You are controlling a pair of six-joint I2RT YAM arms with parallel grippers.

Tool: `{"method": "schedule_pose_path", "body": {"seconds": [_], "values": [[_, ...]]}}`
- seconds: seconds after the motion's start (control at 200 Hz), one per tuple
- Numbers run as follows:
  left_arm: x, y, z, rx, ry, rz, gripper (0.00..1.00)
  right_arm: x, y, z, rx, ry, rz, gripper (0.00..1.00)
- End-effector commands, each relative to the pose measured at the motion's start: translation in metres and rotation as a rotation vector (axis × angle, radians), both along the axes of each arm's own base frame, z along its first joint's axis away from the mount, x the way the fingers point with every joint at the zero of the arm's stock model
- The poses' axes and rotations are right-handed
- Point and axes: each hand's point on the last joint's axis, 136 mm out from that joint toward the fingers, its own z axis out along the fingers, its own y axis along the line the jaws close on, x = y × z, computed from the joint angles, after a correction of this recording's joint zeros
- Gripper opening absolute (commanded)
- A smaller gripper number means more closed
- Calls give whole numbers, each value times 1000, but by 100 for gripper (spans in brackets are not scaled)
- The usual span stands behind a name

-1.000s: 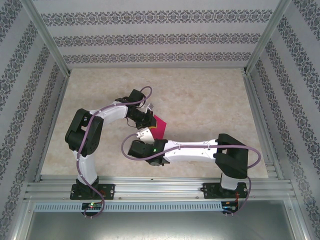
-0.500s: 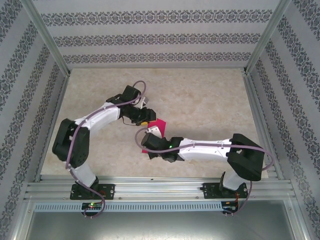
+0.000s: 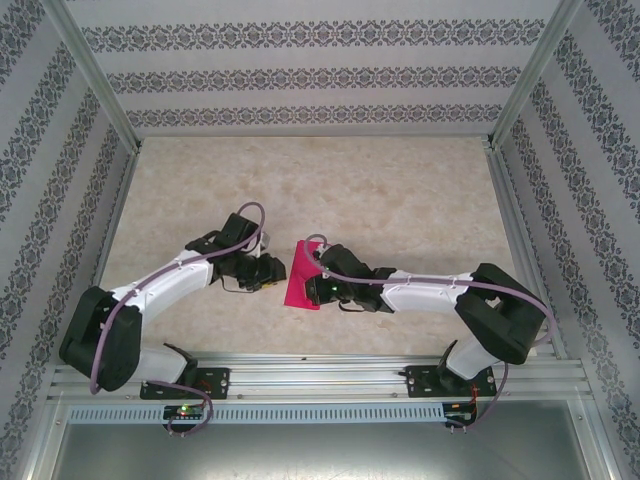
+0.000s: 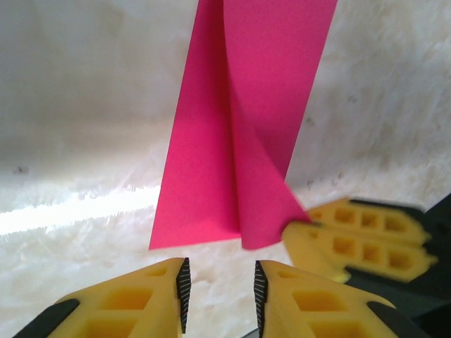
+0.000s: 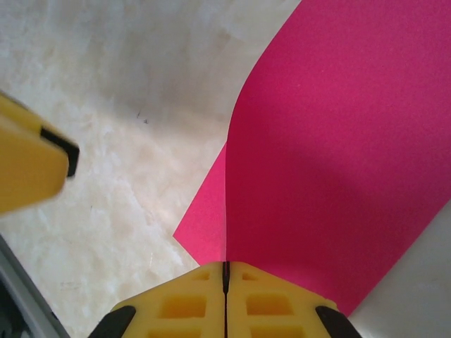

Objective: Fold a paper plane with a square sheet of paper (pick it up from the middle)
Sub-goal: Fold the triangle a second time at the center of the table.

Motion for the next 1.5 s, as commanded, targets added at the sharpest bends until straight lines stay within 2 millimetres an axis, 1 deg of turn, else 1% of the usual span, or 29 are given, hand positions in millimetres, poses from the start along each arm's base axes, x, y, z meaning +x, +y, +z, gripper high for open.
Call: {"method": "schedule_pose_path", "body": {"seconds": [0.0, 0.1, 0.275, 0.415, 0.615, 0.754, 0.864, 0.994, 1.089, 1.299, 1.494], "values": [[-4, -13, 1, -61, -15, -1, 29, 0, 9, 18, 144, 18, 36, 6], [-10, -22, -9, -53, 10, -33, 25, 2, 1, 15, 154, 37, 27, 7], [-9, -43, -21, -53, 28, -74, 22, 5, -4, 8, 140, 51, 8, 7], [-11, -47, -35, -25, 61, -84, 19, 7, -9, 4, 123, 58, -22, 7], [-19, -42, -55, 20, 97, -95, 19, 6, -16, 1, 106, 61, -50, 7], [-19, -29, -68, 116, 107, -94, 16, 4, -16, 2, 84, 72, -39, 8], [-18, -19, -76, 184, 109, -95, 14, 6, -18, 4, 65, 66, -46, 8], [-14, -10, -76, 242, 88, -96, 14, 11, -20, 4, 24, 58, -48, 9], [-13, -6, -76, 277, 79, -109, 14, 15, -19, 6, 26, 56, -53, 9], [-11, -4, -74, 294, 62, -131, 16, 24, -16, 10, 31, 63, -43, 10], [-5, -9, -69, 276, 41, -128, 17, 28, -20, 3, -10, 94, -9, 10]]}}
